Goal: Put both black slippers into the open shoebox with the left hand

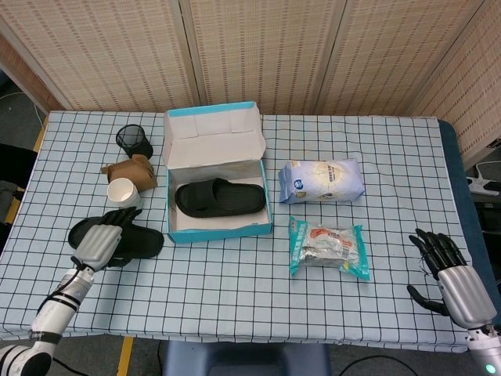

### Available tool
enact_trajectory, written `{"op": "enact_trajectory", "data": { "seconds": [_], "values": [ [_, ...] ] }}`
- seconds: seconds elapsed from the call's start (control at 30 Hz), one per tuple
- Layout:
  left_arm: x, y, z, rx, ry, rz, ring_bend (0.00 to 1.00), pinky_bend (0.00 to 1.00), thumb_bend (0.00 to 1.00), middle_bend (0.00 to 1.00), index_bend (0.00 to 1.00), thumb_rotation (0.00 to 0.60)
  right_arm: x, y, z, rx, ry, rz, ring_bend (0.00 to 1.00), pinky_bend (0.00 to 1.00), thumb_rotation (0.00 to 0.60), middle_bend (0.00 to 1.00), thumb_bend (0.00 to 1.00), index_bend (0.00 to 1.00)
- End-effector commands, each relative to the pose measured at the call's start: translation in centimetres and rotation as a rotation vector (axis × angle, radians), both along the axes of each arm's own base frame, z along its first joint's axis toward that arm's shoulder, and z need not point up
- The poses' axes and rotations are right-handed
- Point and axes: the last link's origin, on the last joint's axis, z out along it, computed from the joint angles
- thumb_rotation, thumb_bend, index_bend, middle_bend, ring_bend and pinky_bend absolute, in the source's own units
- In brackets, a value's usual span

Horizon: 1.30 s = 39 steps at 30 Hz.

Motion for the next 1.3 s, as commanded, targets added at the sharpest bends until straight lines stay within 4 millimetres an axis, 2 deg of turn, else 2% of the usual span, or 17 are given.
{"op": "enact_trajectory", "data": {
  "seconds": [0.03,0.4,0.8,1.13,1.3],
  "values": [
    [-2.0,-0.4,0.0,-0.02,0.063,0.049,0.0,0.05,0.34,0.0,0.0,0.6,0.0,0.0,0.1,0.002,0.001,0.0,0.0,0.0,0.6,0.0,0.18,0.0],
    [-4.8,0.1,-0.8,-0.039,0.177,0.117,0.0,0.04,0.34,0.0,0.0,0.6,0.0,0.1,0.1,-0.005,0.009,-0.005,0.0,0.0,0.6,0.0,0.18,0.0],
    [-7.8,1.3,-2.5,-0.043,0.191,0.177,0.0,0.04,0.34,0.0,0.0,0.6,-0.1,0.1,-0.1,0.003,0.025,-0.017,0.0,0.0,0.6,0.0,0.18,0.0],
    [-8.8,2.3,-3.6,0.035,0.165,0.165,0.0,0.05,0.35,0.0,0.0,0.6,-0.2,-0.1,-0.3,0.014,0.035,-0.029,0.0,0.0,0.6,0.0,0.18,0.0],
    [-9.0,2.3,-3.9,0.035,0.155,0.169,0.02,0.11,0.34,0.02,0.0,0.6,-0.2,-0.1,-0.3,0.011,0.036,-0.03,0.0,0.0,0.6,0.0,0.18,0.0]
  ]
}}
